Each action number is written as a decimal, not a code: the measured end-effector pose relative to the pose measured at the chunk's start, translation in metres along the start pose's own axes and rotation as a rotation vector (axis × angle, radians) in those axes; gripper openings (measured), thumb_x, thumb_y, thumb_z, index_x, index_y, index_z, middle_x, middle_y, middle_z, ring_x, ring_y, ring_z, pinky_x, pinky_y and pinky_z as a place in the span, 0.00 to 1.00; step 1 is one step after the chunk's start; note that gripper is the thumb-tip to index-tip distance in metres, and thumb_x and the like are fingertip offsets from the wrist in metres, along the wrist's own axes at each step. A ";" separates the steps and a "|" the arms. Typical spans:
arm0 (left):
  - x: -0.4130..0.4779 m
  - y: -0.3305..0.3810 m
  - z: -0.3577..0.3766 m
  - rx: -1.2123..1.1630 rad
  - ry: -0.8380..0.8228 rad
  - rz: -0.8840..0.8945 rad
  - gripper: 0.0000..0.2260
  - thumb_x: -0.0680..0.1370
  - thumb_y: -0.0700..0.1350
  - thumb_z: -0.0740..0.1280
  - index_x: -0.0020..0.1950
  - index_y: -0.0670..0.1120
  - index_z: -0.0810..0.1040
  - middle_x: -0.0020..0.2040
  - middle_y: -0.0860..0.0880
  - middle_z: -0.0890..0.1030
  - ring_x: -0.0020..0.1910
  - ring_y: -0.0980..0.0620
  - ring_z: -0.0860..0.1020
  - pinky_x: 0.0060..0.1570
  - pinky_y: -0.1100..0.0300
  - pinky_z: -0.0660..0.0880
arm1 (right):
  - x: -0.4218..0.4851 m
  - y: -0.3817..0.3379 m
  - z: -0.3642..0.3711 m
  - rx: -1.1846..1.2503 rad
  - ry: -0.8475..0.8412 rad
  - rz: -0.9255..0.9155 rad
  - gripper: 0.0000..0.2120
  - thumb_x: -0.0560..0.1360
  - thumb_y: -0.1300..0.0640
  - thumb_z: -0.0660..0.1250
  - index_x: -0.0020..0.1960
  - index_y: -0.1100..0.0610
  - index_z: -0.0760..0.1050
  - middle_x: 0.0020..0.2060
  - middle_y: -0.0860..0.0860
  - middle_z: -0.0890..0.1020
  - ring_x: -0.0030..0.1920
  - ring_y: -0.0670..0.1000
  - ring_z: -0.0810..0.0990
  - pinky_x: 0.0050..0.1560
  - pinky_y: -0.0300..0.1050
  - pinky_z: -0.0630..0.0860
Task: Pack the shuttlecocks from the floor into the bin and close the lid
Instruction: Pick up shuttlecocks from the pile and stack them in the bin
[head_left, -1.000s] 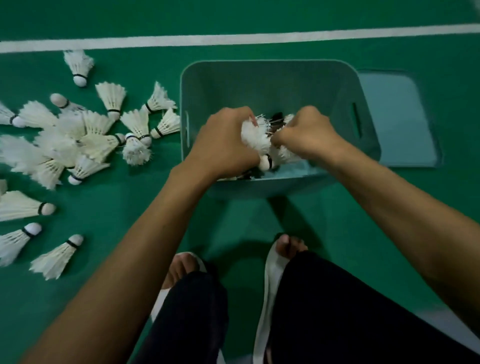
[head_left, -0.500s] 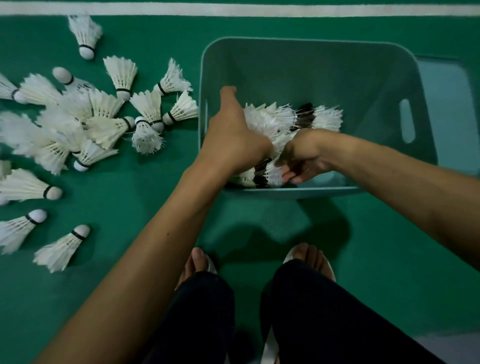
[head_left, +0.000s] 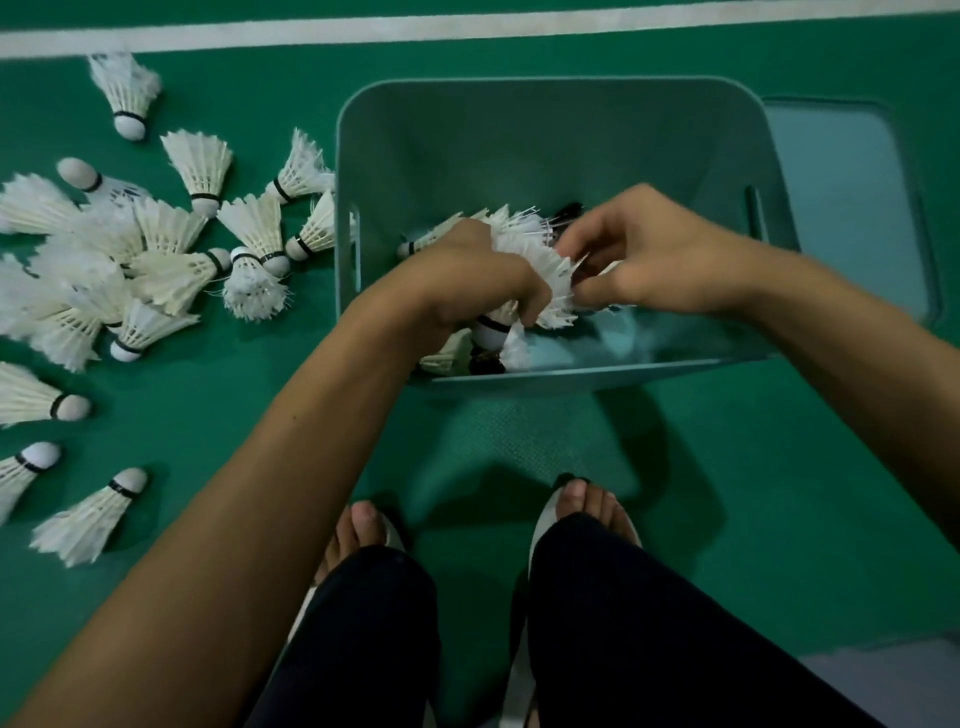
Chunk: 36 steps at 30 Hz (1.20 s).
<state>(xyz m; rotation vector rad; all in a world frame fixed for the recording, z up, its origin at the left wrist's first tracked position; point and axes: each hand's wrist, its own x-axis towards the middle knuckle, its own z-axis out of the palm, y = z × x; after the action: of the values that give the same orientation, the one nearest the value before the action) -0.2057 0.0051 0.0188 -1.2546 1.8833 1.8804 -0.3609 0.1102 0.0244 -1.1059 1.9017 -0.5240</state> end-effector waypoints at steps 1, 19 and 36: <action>0.002 0.000 0.001 0.011 -0.019 0.008 0.30 0.58 0.35 0.72 0.60 0.38 0.76 0.46 0.41 0.80 0.36 0.47 0.78 0.29 0.58 0.74 | -0.001 0.004 0.002 0.000 -0.038 0.003 0.07 0.70 0.70 0.75 0.47 0.63 0.84 0.45 0.63 0.86 0.40 0.51 0.80 0.45 0.50 0.77; 0.014 0.001 -0.006 -0.090 -0.128 -0.087 0.35 0.53 0.40 0.76 0.59 0.32 0.77 0.48 0.41 0.76 0.43 0.45 0.72 0.32 0.57 0.65 | 0.005 0.019 -0.006 0.428 -0.413 0.132 0.18 0.63 0.57 0.80 0.48 0.66 0.84 0.45 0.64 0.85 0.46 0.54 0.83 0.55 0.45 0.81; 0.022 -0.003 -0.021 0.381 0.235 -0.004 0.29 0.65 0.40 0.82 0.63 0.46 0.76 0.52 0.46 0.81 0.48 0.43 0.80 0.45 0.53 0.78 | 0.020 0.026 0.011 -0.028 -0.052 0.526 0.04 0.71 0.69 0.77 0.40 0.65 0.83 0.35 0.62 0.85 0.36 0.60 0.88 0.41 0.51 0.85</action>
<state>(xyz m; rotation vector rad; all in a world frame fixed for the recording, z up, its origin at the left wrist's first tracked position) -0.2086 -0.0221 0.0059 -1.3865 2.2168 1.3273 -0.3696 0.1071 -0.0085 -0.5872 2.0531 -0.1703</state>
